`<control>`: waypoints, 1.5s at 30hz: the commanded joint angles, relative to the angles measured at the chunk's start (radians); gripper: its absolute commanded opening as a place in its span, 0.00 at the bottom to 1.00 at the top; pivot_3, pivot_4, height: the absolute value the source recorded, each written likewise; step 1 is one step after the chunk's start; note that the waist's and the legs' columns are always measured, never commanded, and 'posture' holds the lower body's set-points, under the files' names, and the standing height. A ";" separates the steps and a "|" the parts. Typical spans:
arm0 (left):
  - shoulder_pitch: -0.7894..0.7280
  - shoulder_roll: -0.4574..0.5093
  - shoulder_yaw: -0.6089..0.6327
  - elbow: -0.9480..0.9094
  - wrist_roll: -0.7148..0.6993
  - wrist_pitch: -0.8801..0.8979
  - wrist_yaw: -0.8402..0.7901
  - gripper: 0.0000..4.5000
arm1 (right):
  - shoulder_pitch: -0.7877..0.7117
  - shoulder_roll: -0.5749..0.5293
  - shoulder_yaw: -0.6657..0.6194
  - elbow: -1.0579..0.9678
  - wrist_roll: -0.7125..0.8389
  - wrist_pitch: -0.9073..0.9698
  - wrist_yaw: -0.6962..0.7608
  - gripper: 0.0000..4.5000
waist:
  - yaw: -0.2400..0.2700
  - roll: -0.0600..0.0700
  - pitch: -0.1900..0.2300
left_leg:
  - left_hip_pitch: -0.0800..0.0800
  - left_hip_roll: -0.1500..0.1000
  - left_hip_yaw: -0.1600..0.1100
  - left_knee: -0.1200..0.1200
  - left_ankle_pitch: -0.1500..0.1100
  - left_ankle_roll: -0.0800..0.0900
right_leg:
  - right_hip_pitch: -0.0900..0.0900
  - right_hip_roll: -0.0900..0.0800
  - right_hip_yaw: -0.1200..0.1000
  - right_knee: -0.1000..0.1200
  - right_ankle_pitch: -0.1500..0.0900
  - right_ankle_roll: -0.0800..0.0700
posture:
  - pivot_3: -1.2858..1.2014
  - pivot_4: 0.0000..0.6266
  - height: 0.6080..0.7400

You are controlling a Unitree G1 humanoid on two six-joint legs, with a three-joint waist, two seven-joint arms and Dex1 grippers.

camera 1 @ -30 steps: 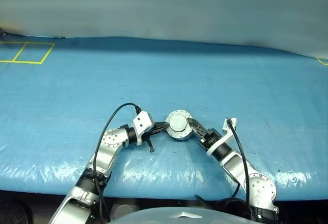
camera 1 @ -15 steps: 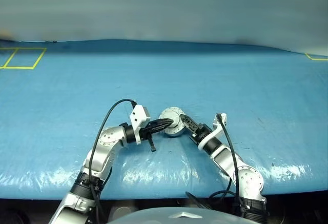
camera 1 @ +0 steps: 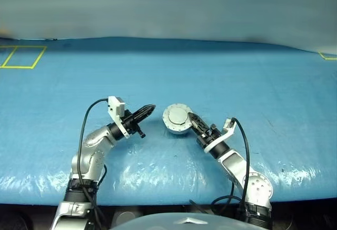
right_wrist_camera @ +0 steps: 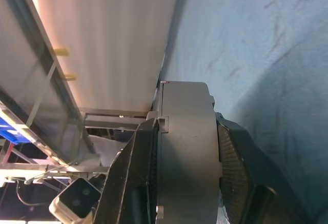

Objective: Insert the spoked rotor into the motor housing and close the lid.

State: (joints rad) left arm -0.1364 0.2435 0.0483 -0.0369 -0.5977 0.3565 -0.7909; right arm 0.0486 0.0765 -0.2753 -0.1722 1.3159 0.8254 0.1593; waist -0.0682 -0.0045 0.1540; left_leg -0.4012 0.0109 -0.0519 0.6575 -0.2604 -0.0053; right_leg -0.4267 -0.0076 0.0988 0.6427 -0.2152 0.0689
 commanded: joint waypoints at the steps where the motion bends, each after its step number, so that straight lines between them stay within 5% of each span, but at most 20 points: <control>1: 0.015 -0.020 0.072 -0.025 -0.143 0.108 0.020 0.21 | -0.046 0.014 0.033 -0.088 0.074 -0.009 0.048 0.27 | 0.000 0.000 0.000 | 0.000 0.000 0.000 0.000 0.000 0.000 | 0.000 0.000 0.000 0.000 0.000 0.000 | 0.52 0.24 1.00; 12: 0.089 -0.037 0.090 -0.144 -0.378 0.329 0.013 0.99 | -0.065 -0.040 0.117 -0.171 0.117 0.003 0.087 0.27 | 0.003 -0.001 0.003 | 0.000 0.000 -0.001 0.001 0.000 0.000 | 0.000 -0.001 -0.001 0.000 0.000 0.000 | 0.52 0.24 1.00; 19: 0.100 -0.040 0.070 -0.222 -0.464 0.398 0.025 0.99 | -0.054 -0.074 0.149 -0.179 0.112 0.003 0.087 0.27 | 0.000 -0.001 0.003 | 0.000 0.000 -0.001 0.002 0.000 0.000 | 0.000 0.001 -0.001 0.001 0.000 0.000 | 0.52 0.24 1.00; 41: 0.046 -0.234 0.070 -0.068 -0.513 0.458 0.177 0.99 | -0.069 -0.095 0.172 -0.168 0.110 -0.014 0.040 0.27 | 0.003 -0.002 0.003 | -0.001 0.000 -0.001 0.004 0.000 0.000 | 0.001 0.001 0.000 0.000 0.001 0.001 | 0.52 0.24 1.00; 45: 0.057 -0.235 0.078 -0.074 -0.513 0.467 0.213 0.72 | -0.073 -0.096 0.170 -0.163 0.107 -0.018 0.037 0.27 | 0.003 -0.002 0.003 | -0.001 -0.001 -0.001 0.004 0.000 0.000 | 0.001 0.001 0.000 0.000 0.001 0.001 | 0.52 0.24 1.00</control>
State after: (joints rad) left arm -0.0804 0.0113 0.1259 -0.0805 -1.1005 0.8188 -0.5947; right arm -0.0005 -0.0294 -0.1051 -0.2847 1.3864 0.8274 0.1734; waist -0.0648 -0.0066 0.1571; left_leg -0.4021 0.0104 -0.0529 0.6618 -0.2602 -0.0055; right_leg -0.4257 -0.0069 0.0986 0.6431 -0.2145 0.0700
